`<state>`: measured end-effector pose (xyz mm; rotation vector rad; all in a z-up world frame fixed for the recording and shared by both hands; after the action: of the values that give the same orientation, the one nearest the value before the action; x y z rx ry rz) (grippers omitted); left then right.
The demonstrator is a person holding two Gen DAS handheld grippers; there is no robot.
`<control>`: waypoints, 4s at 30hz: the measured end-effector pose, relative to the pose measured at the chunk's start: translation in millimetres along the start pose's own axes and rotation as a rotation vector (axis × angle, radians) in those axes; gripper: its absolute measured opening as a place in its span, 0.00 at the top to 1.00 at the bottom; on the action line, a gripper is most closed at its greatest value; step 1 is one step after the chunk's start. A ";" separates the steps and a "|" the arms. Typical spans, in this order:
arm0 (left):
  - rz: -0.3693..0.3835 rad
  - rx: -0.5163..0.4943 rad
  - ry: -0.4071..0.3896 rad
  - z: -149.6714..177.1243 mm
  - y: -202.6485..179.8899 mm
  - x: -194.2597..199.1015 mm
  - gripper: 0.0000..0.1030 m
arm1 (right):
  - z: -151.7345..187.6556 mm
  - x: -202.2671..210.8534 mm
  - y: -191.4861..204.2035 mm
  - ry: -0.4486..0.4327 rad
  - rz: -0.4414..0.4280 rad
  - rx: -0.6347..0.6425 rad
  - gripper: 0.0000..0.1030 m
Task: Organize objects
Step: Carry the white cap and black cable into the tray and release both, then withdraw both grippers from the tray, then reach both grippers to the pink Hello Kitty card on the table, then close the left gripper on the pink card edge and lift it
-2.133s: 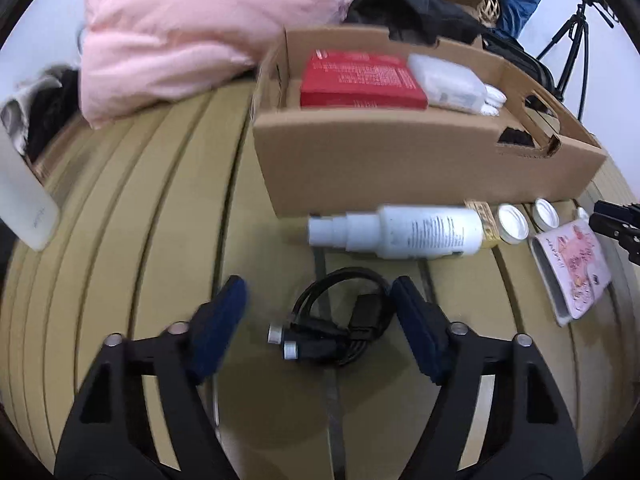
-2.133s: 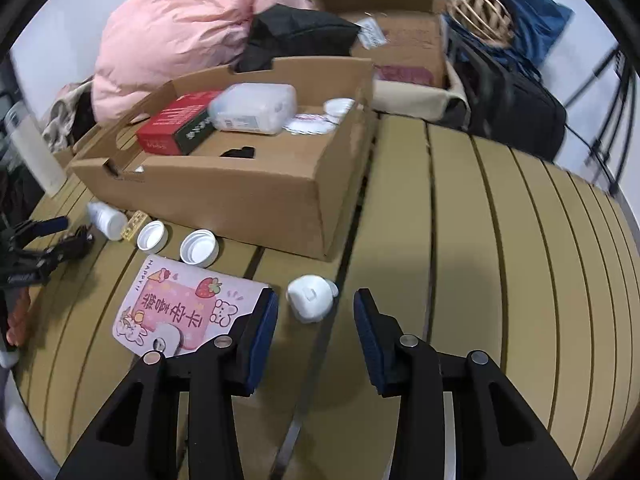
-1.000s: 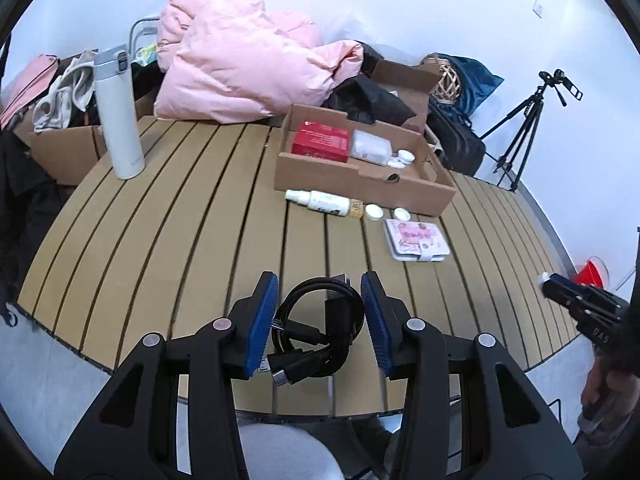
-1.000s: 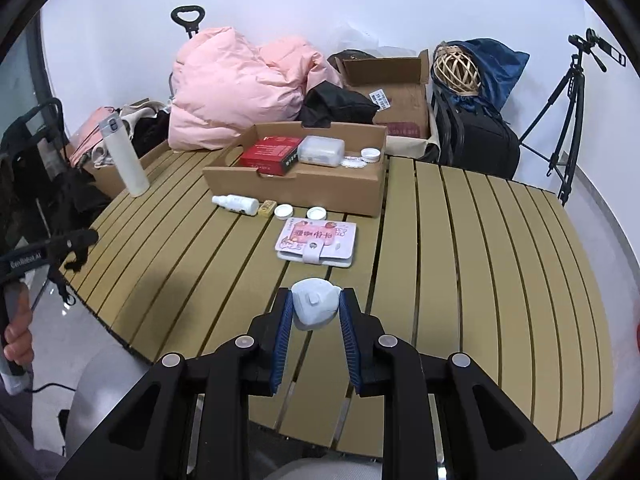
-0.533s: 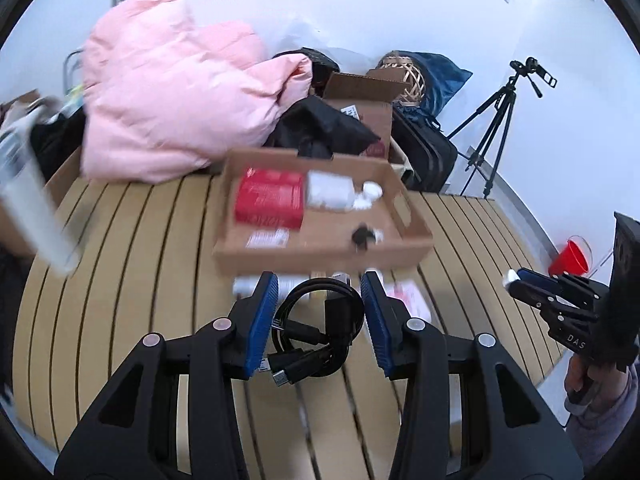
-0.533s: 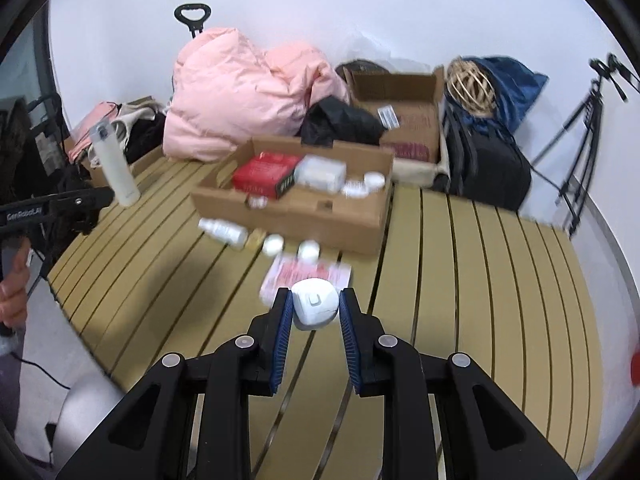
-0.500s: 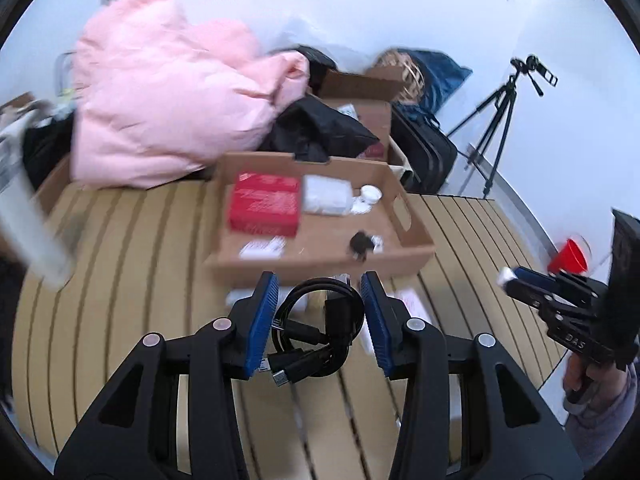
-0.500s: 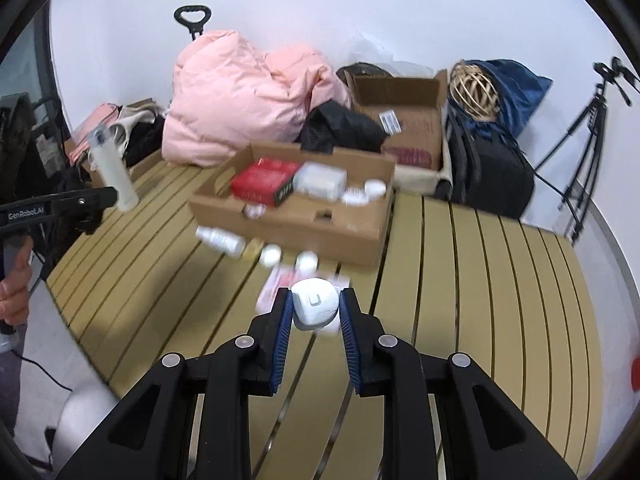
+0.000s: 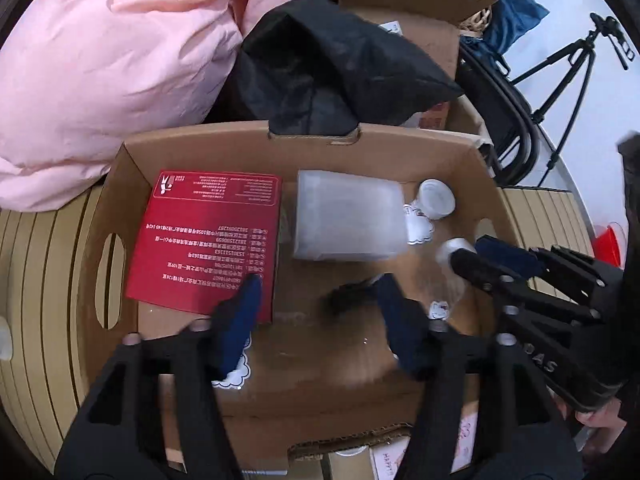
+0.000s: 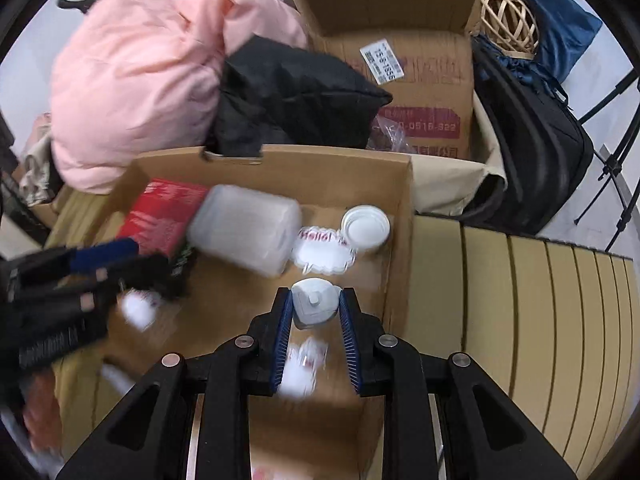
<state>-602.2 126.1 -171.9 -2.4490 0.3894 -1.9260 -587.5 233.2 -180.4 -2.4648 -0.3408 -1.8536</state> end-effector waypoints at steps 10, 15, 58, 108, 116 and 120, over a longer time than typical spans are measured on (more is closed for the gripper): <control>-0.091 -0.043 -0.127 16.8 25.6 61.2 0.18 | -8.6 19.4 0.0 -0.071 0.018 -0.008 0.16; -0.211 -0.061 -0.246 92.5 47.7 128.0 0.10 | 30.4 64.5 11.8 -0.128 0.023 0.031 0.15; 0.080 -0.098 -0.092 199.9 -39.2 43.2 0.52 | 248.6 71.1 36.7 -0.090 -0.193 -0.080 0.28; 0.153 0.097 -0.059 261.4 24.5 79.7 0.95 | 238.2 81.1 119.5 -0.148 -0.233 -0.039 0.99; 0.181 0.016 0.054 298.1 -26.2 26.0 0.42 | 267.0 29.3 72.6 0.022 -0.211 -0.106 0.94; 0.175 0.011 0.055 297.5 -32.6 15.1 0.31 | 273.5 27.7 58.6 0.026 -0.223 -0.118 0.46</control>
<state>-307.9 110.0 -226.0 -2.2737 0.5715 -1.9203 -310.3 224.5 -226.3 -2.5702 -0.5408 -2.0426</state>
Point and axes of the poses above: each gripper's, at about its wrist camera, not at the fingertips, and x roughly against the way its jaws point, y to its left, z to its underside, the point moved 8 cm from there along -x, roughly the way its jaws point, and after that the axes turned 13 degrees about y, right-handed, at the moved point
